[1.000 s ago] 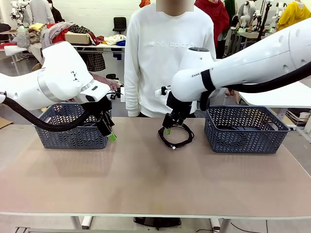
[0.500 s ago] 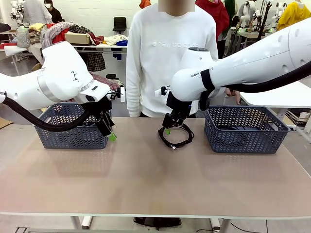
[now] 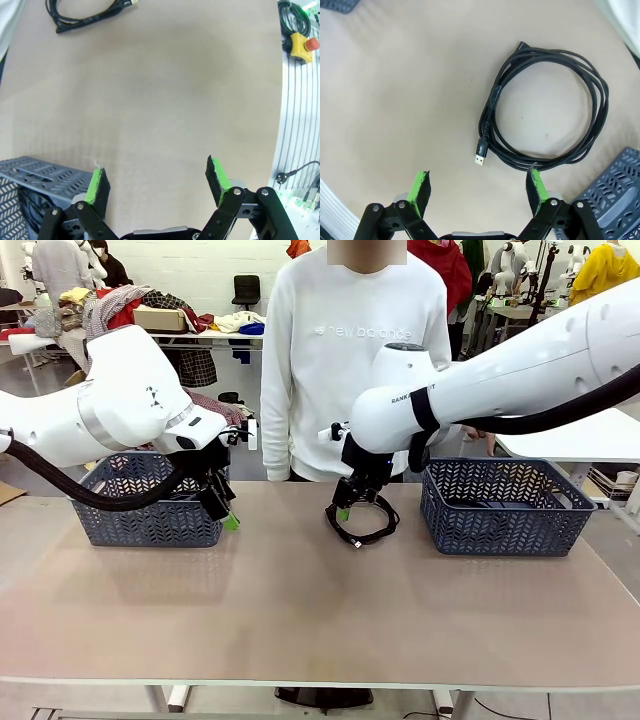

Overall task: Organize the cables according to human instructions.
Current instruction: Pick up a bundle of cables and place it in the basket indicated by the human.

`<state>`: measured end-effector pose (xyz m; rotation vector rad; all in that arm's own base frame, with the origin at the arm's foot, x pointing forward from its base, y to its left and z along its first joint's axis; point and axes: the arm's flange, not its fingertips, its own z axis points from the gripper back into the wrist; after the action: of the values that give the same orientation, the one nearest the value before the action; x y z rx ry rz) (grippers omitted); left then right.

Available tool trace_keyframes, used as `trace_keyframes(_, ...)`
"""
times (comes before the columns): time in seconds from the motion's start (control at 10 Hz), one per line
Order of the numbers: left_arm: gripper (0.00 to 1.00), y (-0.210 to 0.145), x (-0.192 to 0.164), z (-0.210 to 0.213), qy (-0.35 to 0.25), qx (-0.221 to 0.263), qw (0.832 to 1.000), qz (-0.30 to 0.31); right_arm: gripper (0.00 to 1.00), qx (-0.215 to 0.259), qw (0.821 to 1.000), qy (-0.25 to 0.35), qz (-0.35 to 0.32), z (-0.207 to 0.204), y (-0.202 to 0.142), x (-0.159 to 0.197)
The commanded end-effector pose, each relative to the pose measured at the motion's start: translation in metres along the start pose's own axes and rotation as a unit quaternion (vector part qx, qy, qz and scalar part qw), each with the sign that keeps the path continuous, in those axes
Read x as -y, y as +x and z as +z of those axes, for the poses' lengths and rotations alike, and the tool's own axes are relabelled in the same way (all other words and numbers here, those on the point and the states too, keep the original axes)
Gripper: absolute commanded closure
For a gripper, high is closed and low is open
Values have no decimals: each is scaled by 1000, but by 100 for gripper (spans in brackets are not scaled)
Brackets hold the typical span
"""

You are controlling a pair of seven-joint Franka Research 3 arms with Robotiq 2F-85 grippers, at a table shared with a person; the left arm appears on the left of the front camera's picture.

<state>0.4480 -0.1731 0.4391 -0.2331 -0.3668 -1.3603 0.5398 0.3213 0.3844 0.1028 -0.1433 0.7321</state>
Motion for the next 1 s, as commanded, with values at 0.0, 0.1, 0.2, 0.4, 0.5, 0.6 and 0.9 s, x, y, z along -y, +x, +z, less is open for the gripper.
trace_keyframes(0.0, 0, -1, -1, 1, -2, 0, 1000, 2, 0, -4, 999, -24, -30, -15, 18, -11)
trace_keyframes(0.1, 0, -1, -1, 1, -2, 0, 1000, 2, 0, -7, 999, -22, -38, -24, 23, -14)
trace_keyframes(0.2, 0, -1, -1, 1, -2, 0, 1000, 2, 0, -11, 999, -26, -43, -32, 27, -17)
trace_keyframes(0.4, 0, -1, -1, 1, -2, 0, 1000, 2, 0, -16, 998, -43, -53, -46, 33, -22)
trace_keyframes(0.5, 0, -1, -1, 1, -2, 0, 1000, 2, 0, -17, 997, -52, -63, -54, 37, -22)
trace_keyframes(0.6, 0, -1, -1, 1, -2, 0, 1000, 2, 0, -18, 995, -59, -75, -59, 40, -22)
trace_keyframes(0.9, 0, -1, -1, 1, -2, 0, 1000, 2, 0, -32, 993, -62, -95, -73, 53, -17)
